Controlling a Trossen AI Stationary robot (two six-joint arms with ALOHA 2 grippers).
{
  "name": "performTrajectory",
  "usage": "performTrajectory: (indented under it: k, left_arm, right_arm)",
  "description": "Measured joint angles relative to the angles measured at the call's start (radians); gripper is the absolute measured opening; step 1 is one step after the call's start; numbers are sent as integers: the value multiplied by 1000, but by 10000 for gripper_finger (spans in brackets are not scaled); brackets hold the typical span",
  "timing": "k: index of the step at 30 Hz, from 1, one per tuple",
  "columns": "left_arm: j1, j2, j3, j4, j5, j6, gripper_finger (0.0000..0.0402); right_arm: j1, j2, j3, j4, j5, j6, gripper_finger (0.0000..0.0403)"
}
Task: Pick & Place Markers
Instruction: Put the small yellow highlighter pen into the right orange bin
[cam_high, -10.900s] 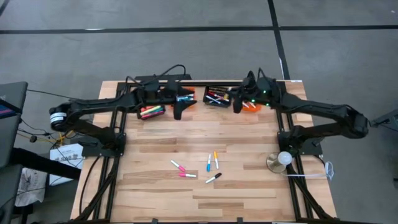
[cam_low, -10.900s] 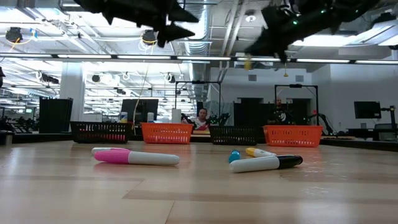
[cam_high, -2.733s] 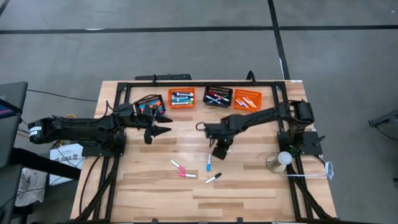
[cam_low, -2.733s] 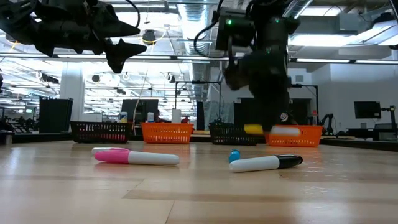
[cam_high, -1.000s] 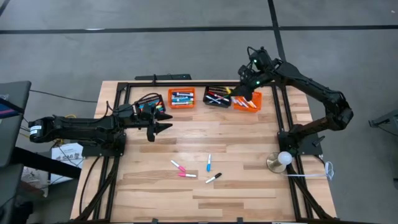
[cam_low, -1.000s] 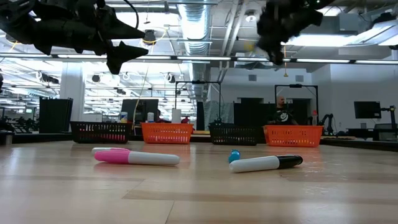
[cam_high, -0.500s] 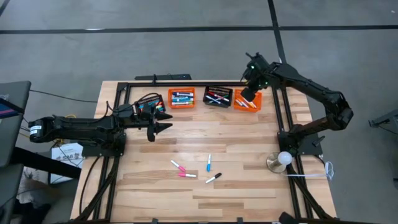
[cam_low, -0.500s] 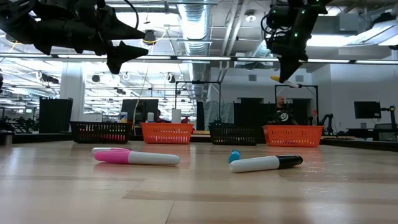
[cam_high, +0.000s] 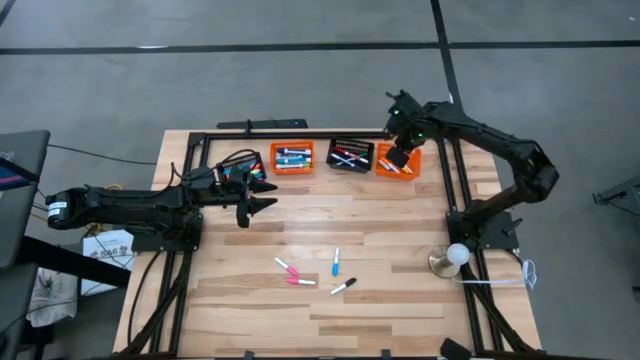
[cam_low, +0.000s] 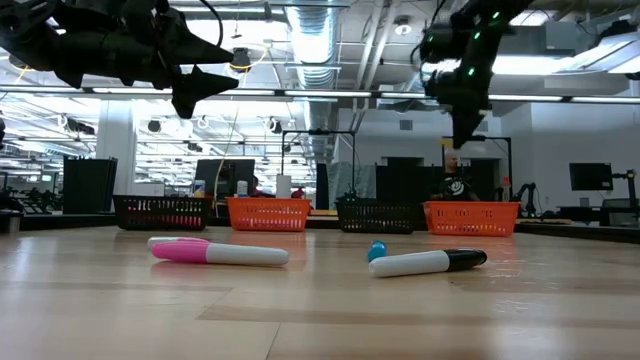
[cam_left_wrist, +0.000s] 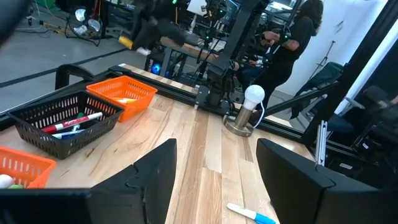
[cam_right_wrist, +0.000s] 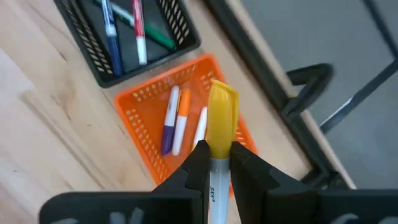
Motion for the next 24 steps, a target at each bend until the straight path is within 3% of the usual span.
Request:
performTrajectory:
  k: [13,24]
  left_arm:
    - [0,0,0,0,0,-1,220]
    - [0,0,0,0,0,-1,220]
  right_arm:
    - [-23,314,-1,3,-4,-26,43]
    - [-76,420,-1,-4,-57,-36,52]
